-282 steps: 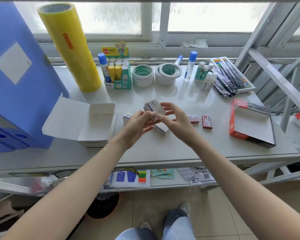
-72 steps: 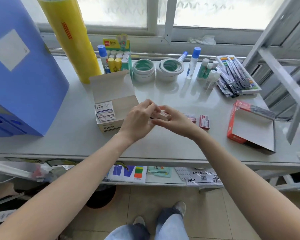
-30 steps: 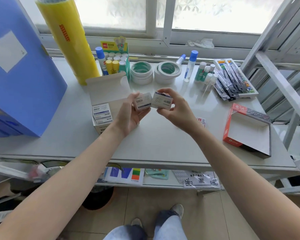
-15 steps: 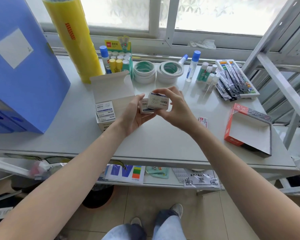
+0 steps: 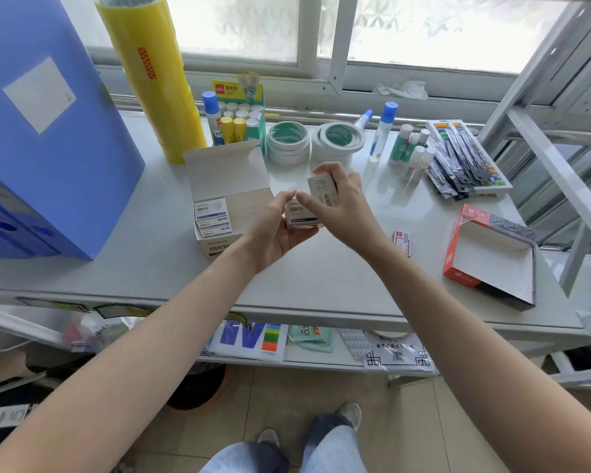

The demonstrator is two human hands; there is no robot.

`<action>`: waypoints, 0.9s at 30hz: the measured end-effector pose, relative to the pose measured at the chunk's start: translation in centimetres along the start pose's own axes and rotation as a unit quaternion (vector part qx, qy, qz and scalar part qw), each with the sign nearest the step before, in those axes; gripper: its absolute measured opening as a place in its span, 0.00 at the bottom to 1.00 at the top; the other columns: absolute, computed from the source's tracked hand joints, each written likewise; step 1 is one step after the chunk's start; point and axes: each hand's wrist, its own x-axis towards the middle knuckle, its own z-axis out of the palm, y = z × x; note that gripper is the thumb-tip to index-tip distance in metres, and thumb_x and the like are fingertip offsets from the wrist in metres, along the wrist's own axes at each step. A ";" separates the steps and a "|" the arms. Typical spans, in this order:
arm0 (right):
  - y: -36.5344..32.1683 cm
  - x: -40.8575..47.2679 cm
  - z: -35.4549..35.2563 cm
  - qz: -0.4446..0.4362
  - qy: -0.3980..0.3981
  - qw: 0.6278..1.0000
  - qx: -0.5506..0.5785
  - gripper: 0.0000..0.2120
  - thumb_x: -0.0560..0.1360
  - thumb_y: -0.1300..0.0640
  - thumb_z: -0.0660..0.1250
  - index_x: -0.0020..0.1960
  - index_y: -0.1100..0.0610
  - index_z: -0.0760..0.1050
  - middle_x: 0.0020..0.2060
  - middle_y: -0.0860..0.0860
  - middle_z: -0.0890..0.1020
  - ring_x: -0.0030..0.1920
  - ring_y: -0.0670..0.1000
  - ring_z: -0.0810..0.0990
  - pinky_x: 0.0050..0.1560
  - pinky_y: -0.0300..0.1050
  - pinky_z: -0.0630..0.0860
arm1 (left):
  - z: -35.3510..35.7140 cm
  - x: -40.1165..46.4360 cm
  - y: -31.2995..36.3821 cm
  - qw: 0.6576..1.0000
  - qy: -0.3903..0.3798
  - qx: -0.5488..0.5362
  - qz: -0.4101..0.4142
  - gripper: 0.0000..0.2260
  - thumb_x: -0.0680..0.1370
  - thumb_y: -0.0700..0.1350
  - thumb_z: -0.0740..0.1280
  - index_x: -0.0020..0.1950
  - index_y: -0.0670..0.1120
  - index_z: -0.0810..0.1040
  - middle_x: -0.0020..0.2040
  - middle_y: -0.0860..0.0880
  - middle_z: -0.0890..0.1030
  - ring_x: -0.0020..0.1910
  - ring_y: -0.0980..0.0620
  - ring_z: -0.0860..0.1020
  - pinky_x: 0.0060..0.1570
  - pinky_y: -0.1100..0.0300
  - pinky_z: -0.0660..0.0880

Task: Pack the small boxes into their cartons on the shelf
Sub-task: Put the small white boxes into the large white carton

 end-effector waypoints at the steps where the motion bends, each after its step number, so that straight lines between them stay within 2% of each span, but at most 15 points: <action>1: -0.1 0.0 0.1 0.021 -0.002 1.000 0.018 0.21 0.73 0.51 0.68 0.62 0.55 0.66 0.53 0.53 0.65 0.47 0.47 0.72 0.49 0.35 0.75 | 0.1 -0.1 0.0 1.000 -0.009 -0.003 0.000 0.17 0.78 0.51 0.59 0.57 0.40 0.77 0.45 0.45 0.81 0.43 0.51 0.80 0.49 0.61 0.80; 4: 0.0 0.4 0.2 0.075 0.004 0.996 0.058 0.17 0.75 0.52 0.60 0.62 0.56 0.65 0.54 0.52 0.64 0.55 0.53 0.71 0.58 0.49 0.75 | 0.2 -0.4 0.1 1.000 -0.029 -0.007 0.008 0.14 0.78 0.51 0.62 0.53 0.42 0.78 0.38 0.47 0.84 0.41 0.51 0.81 0.49 0.63 0.80; 7: 0.6 0.9 0.0 0.089 0.008 0.996 -0.012 0.17 0.74 0.50 0.58 0.60 0.55 0.68 0.57 0.54 0.70 0.62 0.56 0.69 0.65 0.61 0.69 | 0.2 -0.7 0.3 0.999 -0.041 -0.002 0.011 0.10 0.78 0.49 0.63 0.50 0.43 0.78 0.37 0.47 0.84 0.42 0.51 0.82 0.51 0.63 0.79; 9: 1.0 1.1 -0.5 0.098 0.010 0.994 -0.042 0.18 0.74 0.44 0.62 0.55 0.58 0.71 0.51 0.54 0.76 0.58 0.56 0.73 0.61 0.59 0.71 | 0.2 -0.8 0.3 0.999 -0.039 -0.008 0.015 0.09 0.78 0.48 0.64 0.50 0.44 0.79 0.41 0.46 0.82 0.46 0.50 0.80 0.52 0.63 0.77; 10: 1.0 1.2 -0.8 0.107 0.011 0.993 -0.050 0.20 0.73 0.41 0.63 0.50 0.58 0.71 0.45 0.52 0.77 0.53 0.55 0.76 0.56 0.55 0.73 | 0.1 -0.8 0.2 0.999 -0.040 -0.009 0.018 0.09 0.78 0.48 0.64 0.50 0.44 0.79 0.43 0.46 0.82 0.48 0.50 0.79 0.53 0.63 0.77; 12: 1.2 1.3 -1.1 0.118 0.029 0.988 -0.091 0.23 0.71 0.36 0.65 0.43 0.57 0.69 0.37 0.49 0.76 0.45 0.54 0.76 0.45 0.48 0.71 | 0.2 -0.9 0.0 0.999 -0.047 -0.009 0.020 0.10 0.77 0.49 0.64 0.51 0.45 0.80 0.42 0.47 0.83 0.50 0.49 0.79 0.53 0.63 0.77; 13: 1.2 1.2 -1.2 0.115 0.044 0.985 -0.118 0.24 0.70 0.35 0.64 0.40 0.57 0.68 0.36 0.50 0.77 0.43 0.54 0.77 0.42 0.48 0.70 | 0.3 -0.9 -0.1 0.998 -0.053 -0.008 0.021 0.10 0.77 0.50 0.64 0.51 0.45 0.80 0.42 0.47 0.84 0.49 0.50 0.80 0.53 0.63 0.78; 15: 1.1 1.2 -0.8 0.101 0.069 0.982 -0.145 0.25 0.68 0.32 0.63 0.39 0.55 0.67 0.38 0.53 0.81 0.42 0.57 0.80 0.42 0.49 0.74 | 0.6 -0.9 -0.2 0.998 -0.060 0.005 0.024 0.11 0.78 0.51 0.64 0.51 0.45 0.79 0.42 0.48 0.83 0.47 0.52 0.81 0.53 0.64 0.78; 18: 0.7 1.1 -0.2 0.075 0.074 0.982 -0.157 0.26 0.69 0.32 0.60 0.43 0.56 0.68 0.42 0.56 0.83 0.42 0.62 0.82 0.47 0.57 0.78 | 1.0 -0.9 -0.2 0.997 -0.067 0.016 0.037 0.11 0.79 0.51 0.62 0.50 0.45 0.79 0.41 0.49 0.83 0.44 0.55 0.81 0.54 0.65 0.77; 21: 0.5 1.1 -0.1 0.053 0.057 0.977 -0.198 0.25 0.74 0.33 0.53 0.47 0.56 0.68 0.41 0.57 0.82 0.42 0.62 0.80 0.48 0.54 0.76 | 0.7 -0.7 0.1 0.996 -0.074 0.026 0.037 0.13 0.79 0.51 0.61 0.55 0.46 0.79 0.47 0.48 0.82 0.48 0.55 0.80 0.54 0.65 0.77; 23: 0.5 1.0 -0.4 0.043 0.034 0.983 -0.178 0.23 0.77 0.36 0.50 0.51 0.56 0.68 0.43 0.55 0.79 0.46 0.60 0.77 0.48 0.52 0.72 | 0.2 -0.5 0.4 0.996 -0.067 0.040 0.038 0.14 0.79 0.52 0.60 0.58 0.44 0.77 0.51 0.46 0.80 0.51 0.53 0.79 0.54 0.65 0.77; 25: 0.6 1.0 -0.8 0.002 0.005 0.994 -0.112 0.21 0.78 0.40 0.53 0.58 0.56 0.69 0.48 0.52 0.76 0.51 0.55 0.75 0.51 0.51 0.71 | -0.4 -0.4 0.8 0.997 -0.043 0.040 0.042 0.13 0.79 0.51 0.60 0.56 0.45 0.76 0.49 0.45 0.81 0.48 0.53 0.80 0.51 0.65 0.78; 27: 0.4 0.8 -1.1 -0.050 -0.038 0.995 -0.079 0.22 0.76 0.44 0.62 0.64 0.55 0.68 0.54 0.49 0.73 0.56 0.51 0.72 0.58 0.47 0.71 | -1.1 -0.4 1.2 0.998 -0.020 0.043 0.048 0.12 0.78 0.52 0.60 0.54 0.45 0.77 0.49 0.44 0.81 0.46 0.53 0.81 0.49 0.64 0.79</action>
